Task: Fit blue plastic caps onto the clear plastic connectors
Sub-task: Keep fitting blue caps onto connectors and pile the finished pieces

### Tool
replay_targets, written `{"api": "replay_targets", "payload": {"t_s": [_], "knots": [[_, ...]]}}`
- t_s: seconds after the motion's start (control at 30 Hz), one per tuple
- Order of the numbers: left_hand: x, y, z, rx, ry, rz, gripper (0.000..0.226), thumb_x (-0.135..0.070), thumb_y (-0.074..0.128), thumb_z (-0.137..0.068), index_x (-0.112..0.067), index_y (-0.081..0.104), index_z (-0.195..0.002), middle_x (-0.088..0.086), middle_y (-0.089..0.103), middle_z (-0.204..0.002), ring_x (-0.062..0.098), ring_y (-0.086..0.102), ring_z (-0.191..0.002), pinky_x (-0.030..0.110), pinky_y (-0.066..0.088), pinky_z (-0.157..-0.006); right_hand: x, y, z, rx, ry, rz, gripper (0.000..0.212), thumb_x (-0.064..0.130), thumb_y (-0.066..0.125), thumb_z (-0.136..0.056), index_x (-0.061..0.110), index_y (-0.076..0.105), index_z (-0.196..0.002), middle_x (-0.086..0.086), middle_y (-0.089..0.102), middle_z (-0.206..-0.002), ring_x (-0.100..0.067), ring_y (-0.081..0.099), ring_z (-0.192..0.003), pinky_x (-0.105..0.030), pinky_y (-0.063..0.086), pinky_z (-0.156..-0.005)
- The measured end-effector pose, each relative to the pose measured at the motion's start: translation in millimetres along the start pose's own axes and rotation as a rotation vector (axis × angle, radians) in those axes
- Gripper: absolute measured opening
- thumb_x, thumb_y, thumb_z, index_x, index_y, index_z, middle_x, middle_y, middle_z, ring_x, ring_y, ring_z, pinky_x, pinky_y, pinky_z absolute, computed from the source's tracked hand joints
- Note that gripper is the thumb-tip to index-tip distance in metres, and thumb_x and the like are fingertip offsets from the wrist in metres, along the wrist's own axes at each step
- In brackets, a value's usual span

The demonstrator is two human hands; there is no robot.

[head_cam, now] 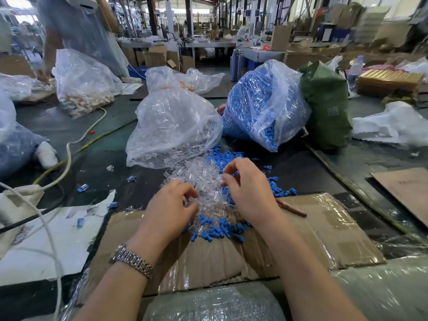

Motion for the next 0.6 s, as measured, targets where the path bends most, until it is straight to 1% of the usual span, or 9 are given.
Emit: {"api": "replay_targets", "payload": {"t_s": [0.07, 0.13, 0.2, 0.27, 0.33, 0.4, 0.5, 0.57, 0.6], "knots": [[-1.5, -0.6, -0.2, -0.010, -0.002, -0.003, 0.007, -0.034, 0.069, -0.092, -0.035, 0.063, -0.094, -0.017, 0.056, -0.093, -0.004, 0.052, -0.082, 0.013, 0.040, -0.068, -1.3, 1.2, -1.0, 0.007, -0.002, 0.035, 0.008, 0.023, 0.061, -0.101, 0.018, 0.059, -0.094, 0.006, 0.054, -0.098, -0.012, 0.058, -0.085, -0.033, 0.049, -0.079], [-2.7, -1.0, -0.3, -0.025, -0.008, 0.014, 0.010, -0.033, 0.071, -0.092, -0.037, 0.062, -0.089, -0.018, 0.057, -0.089, -0.005, 0.053, -0.079, 0.012, 0.038, -0.064, -2.3, 2.6, -0.6, 0.021, -0.005, 0.060, 0.008, 0.026, 0.062, -0.100, 0.019, 0.062, -0.095, 0.006, 0.053, -0.099, -0.011, 0.056, -0.085, -0.032, 0.049, -0.081], [-3.1, -0.1, -0.5, -0.031, -0.024, 0.040, 0.013, -0.031, 0.072, -0.092, -0.037, 0.062, -0.086, -0.018, 0.059, -0.087, -0.004, 0.054, -0.078, 0.013, 0.039, -0.064, -3.0, 2.6, -0.4, 0.023, -0.002, 0.052, 0.007, 0.026, 0.065, -0.098, 0.020, 0.064, -0.095, 0.007, 0.057, -0.097, -0.011, 0.057, -0.086, -0.032, 0.050, -0.081], [-2.4, -1.4, -1.0, -0.061, -0.041, 0.097, 0.012, -0.029, 0.073, -0.092, -0.036, 0.064, -0.089, -0.017, 0.062, -0.084, -0.002, 0.057, -0.075, 0.010, 0.040, -0.063, -4.7, 2.2, -0.3, 0.025, 0.026, 0.013, 0.006, 0.026, 0.066, -0.097, 0.021, 0.066, -0.094, 0.009, 0.063, -0.092, -0.010, 0.060, -0.085, -0.030, 0.051, -0.080], [0.1, -7.0, -1.6, -0.114, -0.066, 0.256, 0.011, -0.025, 0.073, -0.091, -0.032, 0.068, -0.096, -0.013, 0.066, -0.083, -0.001, 0.061, -0.075, 0.009, 0.044, -0.062, -7.4, 2.6, 0.0, 0.040, 0.075, -0.054, 0.005, 0.026, 0.066, -0.097, 0.023, 0.066, -0.093, 0.010, 0.067, -0.085, -0.007, 0.064, -0.081, -0.028, 0.053, -0.077], [3.7, -10.3, -2.1, -0.114, -0.102, 0.455, 0.016, -0.021, 0.073, -0.092, -0.032, 0.070, -0.103, -0.009, 0.070, -0.086, -0.003, 0.063, -0.076, 0.010, 0.049, -0.066, -8.8, 4.2, 0.3, 0.070, 0.110, -0.143, 0.007, 0.024, 0.065, -0.099, 0.024, 0.065, -0.092, 0.008, 0.070, -0.081, -0.006, 0.068, -0.079, -0.027, 0.055, -0.077], [7.4, -5.6, -0.9, -0.013, -0.208, 0.766, 0.019, -0.016, 0.071, -0.093, -0.030, 0.074, -0.105, -0.004, 0.076, -0.090, 0.001, 0.065, -0.075, 0.018, 0.052, -0.069, -5.7, 5.6, 0.8, 0.110, 0.113, -0.287, 0.007, 0.019, 0.064, -0.099, 0.020, 0.065, -0.092, 0.004, 0.073, -0.081, -0.006, 0.070, -0.078, -0.027, 0.056, -0.080], [6.9, -1.6, 0.8, 0.040, -0.271, 1.022, 0.020, -0.014, 0.074, -0.086, -0.020, 0.079, -0.103, 0.001, 0.077, -0.091, 0.009, 0.066, -0.079, 0.022, 0.054, -0.072, -1.0, 5.2, 1.2, 0.134, 0.085, -0.366, 0.005, 0.015, 0.064, -0.099, 0.016, 0.065, -0.094, 0.001, 0.073, -0.082, -0.004, 0.070, -0.076, -0.022, 0.055, -0.076], [6.6, -0.6, 1.4, 0.059, -0.287, 1.138, 0.022, -0.014, 0.075, -0.080, -0.016, 0.080, -0.101, 0.003, 0.076, -0.090, 0.010, 0.067, -0.080, 0.022, 0.055, -0.072, 1.4, 4.8, 1.5, 0.144, 0.068, -0.395, 0.004, 0.013, 0.064, -0.099, 0.015, 0.065, -0.095, 0.000, 0.073, -0.083, -0.004, 0.069, -0.075, -0.018, 0.053, -0.073]]}}
Point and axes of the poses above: each hand's wrist, its own z-axis away from the middle knuckle, its own y-axis out of the palm, x = y × z, the point moved 6 cm from there along -z, towards the middle knuckle
